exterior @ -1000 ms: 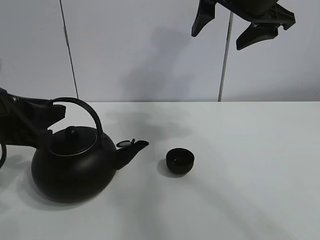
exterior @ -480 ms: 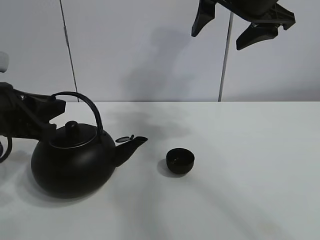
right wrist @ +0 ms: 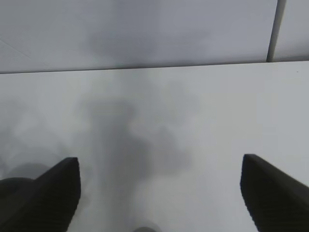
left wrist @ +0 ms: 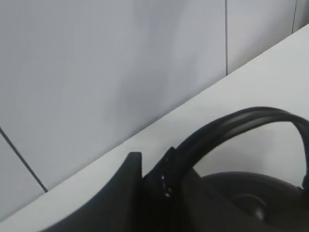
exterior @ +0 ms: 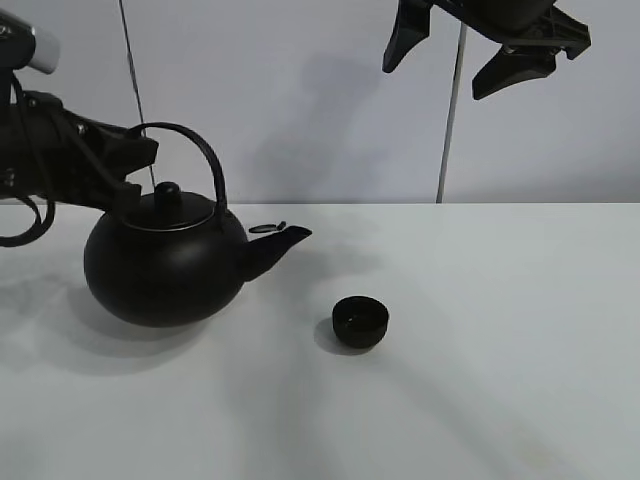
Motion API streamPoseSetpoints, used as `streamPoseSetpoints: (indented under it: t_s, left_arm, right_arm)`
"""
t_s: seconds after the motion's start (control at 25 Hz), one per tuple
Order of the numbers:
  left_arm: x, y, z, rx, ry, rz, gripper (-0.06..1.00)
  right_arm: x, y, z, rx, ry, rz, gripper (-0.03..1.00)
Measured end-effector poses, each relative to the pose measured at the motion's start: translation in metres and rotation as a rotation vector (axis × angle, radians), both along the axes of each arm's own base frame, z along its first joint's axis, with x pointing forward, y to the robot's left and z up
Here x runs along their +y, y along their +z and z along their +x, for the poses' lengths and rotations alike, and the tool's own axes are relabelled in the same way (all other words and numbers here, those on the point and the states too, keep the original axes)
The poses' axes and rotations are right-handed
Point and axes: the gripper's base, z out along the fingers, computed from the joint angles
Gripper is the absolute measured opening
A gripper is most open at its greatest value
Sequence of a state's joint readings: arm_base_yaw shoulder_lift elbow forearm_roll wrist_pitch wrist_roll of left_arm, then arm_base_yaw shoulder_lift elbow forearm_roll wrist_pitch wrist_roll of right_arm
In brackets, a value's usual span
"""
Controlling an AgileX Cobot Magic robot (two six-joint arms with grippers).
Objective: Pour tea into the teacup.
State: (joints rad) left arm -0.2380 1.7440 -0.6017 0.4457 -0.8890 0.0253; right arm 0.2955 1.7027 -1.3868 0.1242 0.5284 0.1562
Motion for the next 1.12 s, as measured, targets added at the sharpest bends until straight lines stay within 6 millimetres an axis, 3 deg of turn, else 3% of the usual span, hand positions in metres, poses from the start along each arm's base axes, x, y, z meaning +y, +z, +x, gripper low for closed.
streamPoseSetpoints:
  t_s: [0.48, 1.12]
  left_arm:
    - [-0.032, 0.011, 0.012, 0.031, -0.083, 0.115, 0.12]
    - [-0.056, 0.0, 0.03, 0.048, -0.113, 0.129, 0.12]
  right_arm:
    - [0.0, 0.0, 0.0, -0.002, 0.0, 0.0, 0.62]
    - [0.0, 0.0, 0.0, -0.005, -0.001, 0.001, 0.62]
